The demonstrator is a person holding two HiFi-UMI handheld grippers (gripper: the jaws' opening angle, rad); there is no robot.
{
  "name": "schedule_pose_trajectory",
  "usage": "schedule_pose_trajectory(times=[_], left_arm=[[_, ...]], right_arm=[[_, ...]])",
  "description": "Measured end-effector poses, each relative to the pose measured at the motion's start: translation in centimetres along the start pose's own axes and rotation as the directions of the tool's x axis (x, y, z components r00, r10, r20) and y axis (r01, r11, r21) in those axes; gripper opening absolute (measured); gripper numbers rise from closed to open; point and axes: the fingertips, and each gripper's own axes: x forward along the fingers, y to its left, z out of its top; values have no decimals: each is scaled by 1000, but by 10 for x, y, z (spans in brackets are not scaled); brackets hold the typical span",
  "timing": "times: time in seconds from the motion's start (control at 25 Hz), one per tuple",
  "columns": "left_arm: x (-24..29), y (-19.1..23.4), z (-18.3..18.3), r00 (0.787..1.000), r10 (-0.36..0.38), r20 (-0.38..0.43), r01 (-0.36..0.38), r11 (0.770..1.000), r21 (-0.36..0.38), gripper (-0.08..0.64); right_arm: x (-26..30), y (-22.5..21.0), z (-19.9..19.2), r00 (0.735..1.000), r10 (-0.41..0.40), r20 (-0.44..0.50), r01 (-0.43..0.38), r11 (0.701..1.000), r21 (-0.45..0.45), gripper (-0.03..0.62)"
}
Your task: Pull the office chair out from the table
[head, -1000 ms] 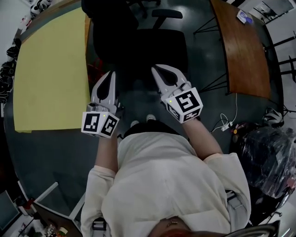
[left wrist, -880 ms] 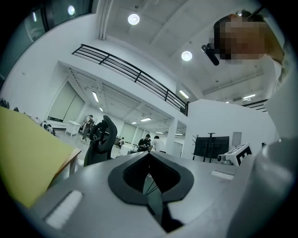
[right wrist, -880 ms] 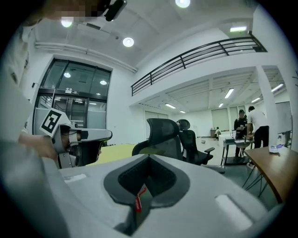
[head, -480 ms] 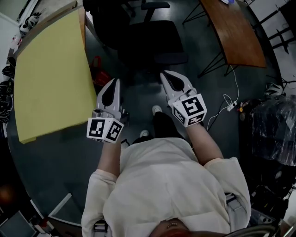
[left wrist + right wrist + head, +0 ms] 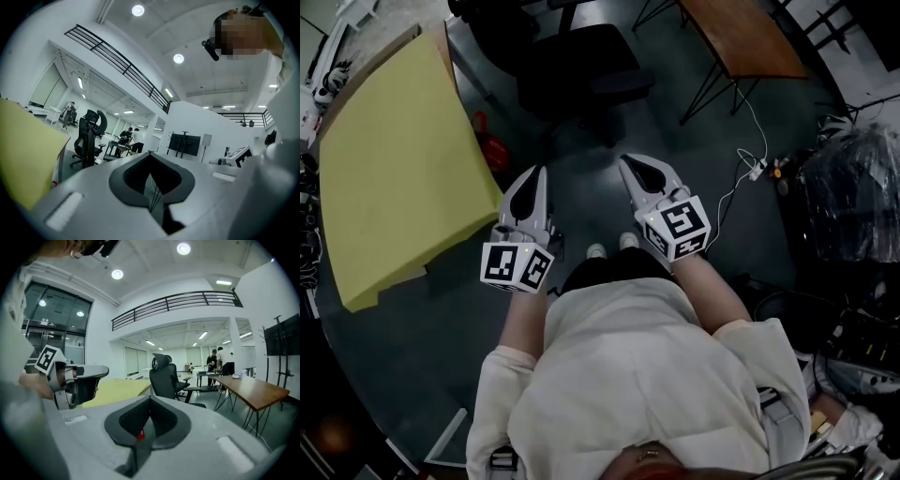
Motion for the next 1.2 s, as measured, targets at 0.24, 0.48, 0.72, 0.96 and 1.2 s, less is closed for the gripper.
schedule_pose_trajectory(times=[0.24, 0.48, 0.72, 0.96, 1.2], left_arm=[[-13, -20, -8, 1000, -7, -16, 7, 1000, 24, 17], [-8, -40, -22, 999, -4, -50, 5, 999, 33, 17], [-10, -62, -23, 999, 1, -43, 1, 999, 53, 17], [-17, -72, -27, 999, -3, -37, 5, 998, 66, 17], [-10, -82, -29, 999, -3, -35, 5, 998, 70, 17]], right_arm=[[-34, 0, -11, 999, -34, 1, 34, 999, 7, -8], [-51, -15, -15, 999, -35, -2, 35, 999, 23, -8], [-71, -20, -13, 1000, -20, 12, 20, 1000, 4, -9], [-84, -17, -16, 1000, -15, 26, 15, 1000, -1, -9], [-91, -27, -15, 999, -17, 32, 17, 1000, 4, -9]])
